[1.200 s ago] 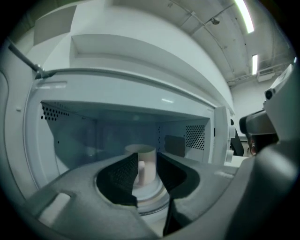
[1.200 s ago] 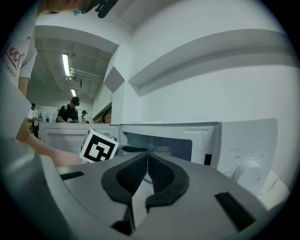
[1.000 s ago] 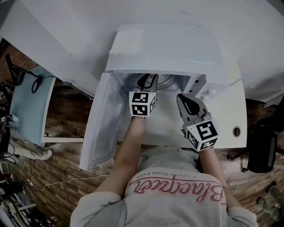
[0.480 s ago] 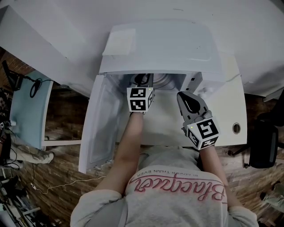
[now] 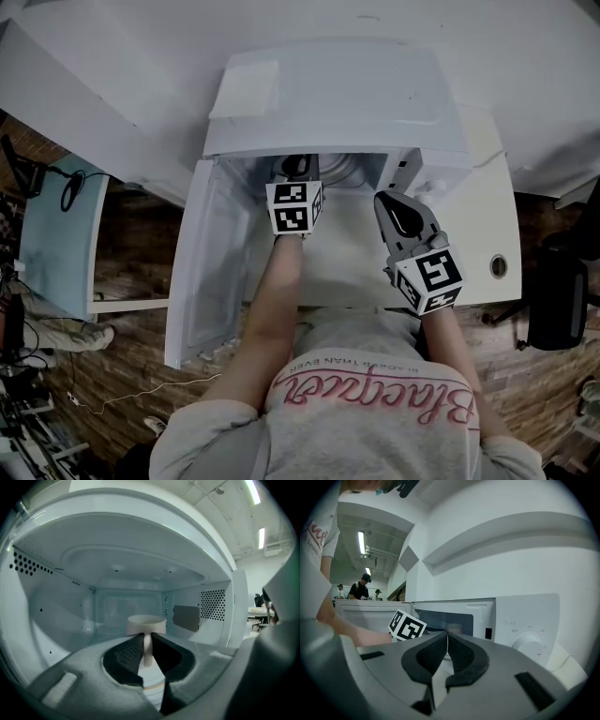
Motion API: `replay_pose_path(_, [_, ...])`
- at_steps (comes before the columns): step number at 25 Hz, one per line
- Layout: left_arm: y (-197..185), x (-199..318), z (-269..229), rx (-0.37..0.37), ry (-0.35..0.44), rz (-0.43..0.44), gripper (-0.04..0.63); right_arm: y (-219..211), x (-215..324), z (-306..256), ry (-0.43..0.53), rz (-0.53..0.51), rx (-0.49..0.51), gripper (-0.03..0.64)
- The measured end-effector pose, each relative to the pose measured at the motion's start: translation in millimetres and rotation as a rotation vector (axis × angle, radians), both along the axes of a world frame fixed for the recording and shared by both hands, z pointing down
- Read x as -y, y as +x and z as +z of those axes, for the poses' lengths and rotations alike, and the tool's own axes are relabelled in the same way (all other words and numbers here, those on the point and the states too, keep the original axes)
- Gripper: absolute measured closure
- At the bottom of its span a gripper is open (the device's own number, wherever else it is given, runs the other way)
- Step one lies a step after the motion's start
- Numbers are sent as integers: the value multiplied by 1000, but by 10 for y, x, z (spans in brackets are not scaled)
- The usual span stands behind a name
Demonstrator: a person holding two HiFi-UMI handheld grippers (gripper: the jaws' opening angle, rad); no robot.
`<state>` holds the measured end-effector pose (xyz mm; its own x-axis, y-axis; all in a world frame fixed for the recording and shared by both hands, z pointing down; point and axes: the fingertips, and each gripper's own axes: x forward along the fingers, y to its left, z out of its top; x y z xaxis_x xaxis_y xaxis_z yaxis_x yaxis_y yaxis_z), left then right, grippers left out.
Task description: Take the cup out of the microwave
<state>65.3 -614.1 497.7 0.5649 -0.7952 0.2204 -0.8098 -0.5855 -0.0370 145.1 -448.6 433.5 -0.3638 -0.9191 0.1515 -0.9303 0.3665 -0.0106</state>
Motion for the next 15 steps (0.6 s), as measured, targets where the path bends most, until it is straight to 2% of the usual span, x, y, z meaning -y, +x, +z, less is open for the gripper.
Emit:
replay_pose_path(8, [-11, -39, -8, -19, -3, -15, 543, -4, -35, 2, 0, 2, 11, 604])
replay_pose_path(15, [-50, -106, 6, -38, -35, -5, 543, -67, -57, 11, -1, -13, 23, 604])
